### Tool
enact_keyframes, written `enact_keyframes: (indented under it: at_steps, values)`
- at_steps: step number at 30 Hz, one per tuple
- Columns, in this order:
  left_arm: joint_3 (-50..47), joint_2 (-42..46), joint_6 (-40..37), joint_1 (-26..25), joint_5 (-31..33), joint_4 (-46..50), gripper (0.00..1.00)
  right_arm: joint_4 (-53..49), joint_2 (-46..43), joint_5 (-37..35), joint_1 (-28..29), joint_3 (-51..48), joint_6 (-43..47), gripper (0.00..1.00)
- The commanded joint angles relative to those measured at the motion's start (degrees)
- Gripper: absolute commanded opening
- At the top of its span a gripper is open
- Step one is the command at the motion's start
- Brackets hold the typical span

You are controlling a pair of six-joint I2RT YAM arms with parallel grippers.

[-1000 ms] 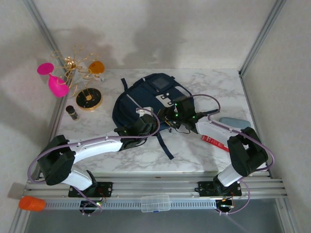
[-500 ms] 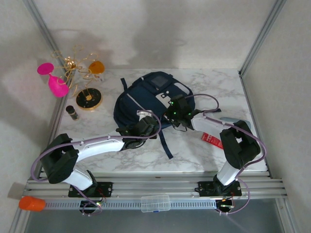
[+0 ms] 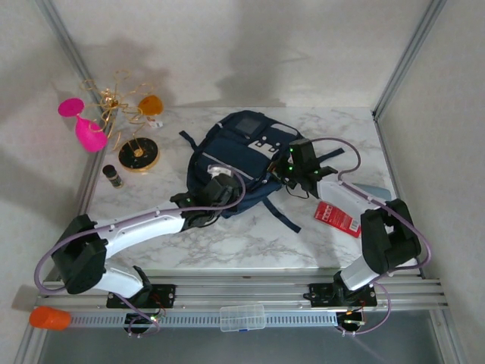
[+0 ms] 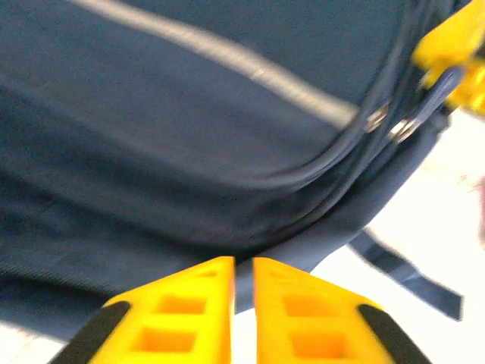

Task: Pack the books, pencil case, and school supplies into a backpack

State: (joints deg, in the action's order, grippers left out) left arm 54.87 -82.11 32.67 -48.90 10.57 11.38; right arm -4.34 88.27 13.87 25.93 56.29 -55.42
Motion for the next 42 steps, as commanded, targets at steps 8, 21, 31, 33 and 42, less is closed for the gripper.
enact_keyframes:
  at_steps: [8, 21, 31, 33, 42]
  values:
    - [4.36, -2.77, 9.50, -1.20, -8.48, -6.21, 0.46, 14.30, -7.83, 4.80, 3.94, -5.60, -11.20, 0.00]
    - [-4.53, -1.05, 15.81, 7.14, -0.81, -3.45, 0.48, 26.47, -9.65, -4.57, 10.14, -10.91, -18.77, 0.00]
    - [-3.82, 9.31, 17.66, 3.50, -4.34, 6.33, 0.49, 26.35, -5.54, -6.96, 12.91, -6.74, -19.16, 0.00]
    - [-1.01, 6.26, 18.48, 1.98, -3.53, 7.32, 0.49, 26.23, -4.81, -6.93, 13.08, -5.95, -19.38, 0.00]
    - [0.23, -0.12, 25.71, 2.03, 4.59, 6.28, 0.36, 7.40, -3.40, -4.74, 11.44, -2.70, -10.26, 0.07]
